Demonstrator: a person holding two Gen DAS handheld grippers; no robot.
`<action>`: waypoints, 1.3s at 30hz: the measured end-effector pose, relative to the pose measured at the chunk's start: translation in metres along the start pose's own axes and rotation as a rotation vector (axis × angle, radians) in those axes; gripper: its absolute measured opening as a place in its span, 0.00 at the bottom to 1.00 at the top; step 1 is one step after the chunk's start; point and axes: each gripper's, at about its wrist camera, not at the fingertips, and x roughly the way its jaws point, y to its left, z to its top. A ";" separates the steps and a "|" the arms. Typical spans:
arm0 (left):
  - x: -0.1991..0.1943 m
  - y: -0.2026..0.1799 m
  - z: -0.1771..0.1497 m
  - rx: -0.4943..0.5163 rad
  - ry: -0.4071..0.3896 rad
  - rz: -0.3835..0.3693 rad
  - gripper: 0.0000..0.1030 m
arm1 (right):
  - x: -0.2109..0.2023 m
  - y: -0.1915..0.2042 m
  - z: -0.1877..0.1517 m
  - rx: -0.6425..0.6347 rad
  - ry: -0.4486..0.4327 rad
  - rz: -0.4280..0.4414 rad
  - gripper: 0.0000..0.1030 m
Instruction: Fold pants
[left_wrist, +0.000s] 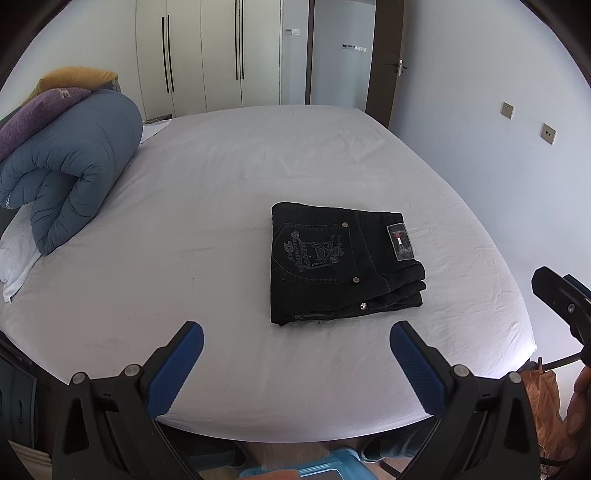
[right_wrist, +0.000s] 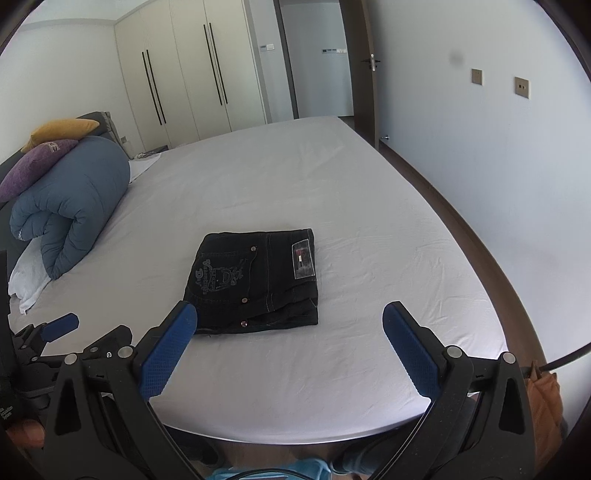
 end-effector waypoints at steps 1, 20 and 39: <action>0.001 0.001 0.000 -0.003 0.004 0.000 1.00 | 0.004 0.001 -0.001 0.000 0.008 -0.002 1.00; 0.010 0.005 -0.003 -0.009 0.025 0.007 1.00 | 0.022 0.012 -0.008 -0.007 0.059 0.011 1.00; 0.011 0.007 -0.006 -0.013 0.032 0.006 1.00 | 0.025 0.015 -0.013 -0.005 0.064 0.011 1.00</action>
